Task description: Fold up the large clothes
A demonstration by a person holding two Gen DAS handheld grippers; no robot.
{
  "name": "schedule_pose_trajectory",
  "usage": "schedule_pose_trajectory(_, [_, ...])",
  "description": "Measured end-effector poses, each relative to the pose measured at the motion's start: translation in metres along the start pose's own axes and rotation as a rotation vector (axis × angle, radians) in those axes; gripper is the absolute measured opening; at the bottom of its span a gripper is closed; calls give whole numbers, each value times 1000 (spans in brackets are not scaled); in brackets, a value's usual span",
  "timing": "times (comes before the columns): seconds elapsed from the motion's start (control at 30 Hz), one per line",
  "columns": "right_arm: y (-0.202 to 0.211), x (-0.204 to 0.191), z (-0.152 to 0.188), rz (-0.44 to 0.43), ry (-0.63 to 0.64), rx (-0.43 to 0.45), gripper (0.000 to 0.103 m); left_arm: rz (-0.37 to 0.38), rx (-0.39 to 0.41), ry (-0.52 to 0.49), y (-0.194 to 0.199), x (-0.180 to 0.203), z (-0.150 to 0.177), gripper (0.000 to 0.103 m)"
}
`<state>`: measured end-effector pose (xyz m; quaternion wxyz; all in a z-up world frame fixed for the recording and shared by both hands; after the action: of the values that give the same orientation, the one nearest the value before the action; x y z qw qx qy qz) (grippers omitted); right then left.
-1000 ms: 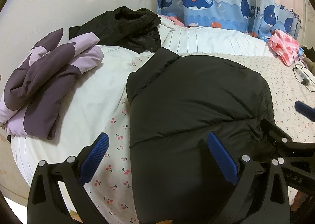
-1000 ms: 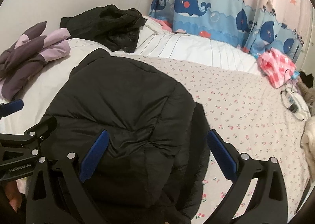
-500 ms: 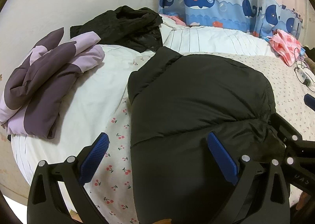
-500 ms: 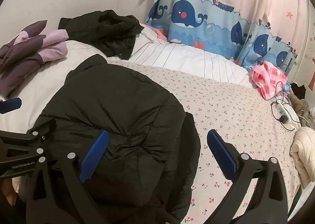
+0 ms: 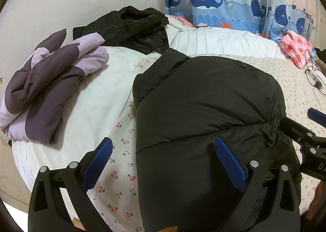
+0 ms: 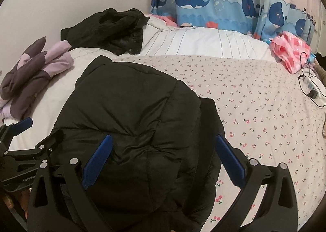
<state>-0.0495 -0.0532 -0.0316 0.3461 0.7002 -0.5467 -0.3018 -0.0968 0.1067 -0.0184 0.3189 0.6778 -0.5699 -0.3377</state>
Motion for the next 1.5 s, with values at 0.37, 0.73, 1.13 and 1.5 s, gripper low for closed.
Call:
schedule_pose_trajectory(0.37, [0,1,2,11,10,2,97,-38,5,-26,0,3,1,96])
schedule_pose_trajectory(0.73, [-5,0,3,15,19,-5,97,-31,8,-37,5,7,1,96])
schedule_pose_trajectory(1.13, [-6,-1,3,14,19,-3,97,-27,9,-48,5,12,1,96])
schedule_pose_trajectory(1.5, [-6,-1,3,17,22,-1,97,-28,20,-44,7,12,0,96])
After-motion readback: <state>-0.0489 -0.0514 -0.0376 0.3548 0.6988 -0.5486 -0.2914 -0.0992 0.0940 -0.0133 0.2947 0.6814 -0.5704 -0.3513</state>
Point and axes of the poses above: each gripper's, at about its wrist camera, not at the fingertips, and y roughly against the way its jaws point, x to its right, z to its underside, the point moved 9 cm from there along -y, roughly the way its jaws point, and after that the axes turned 11 degrees about -x, right-handed, at the moved point
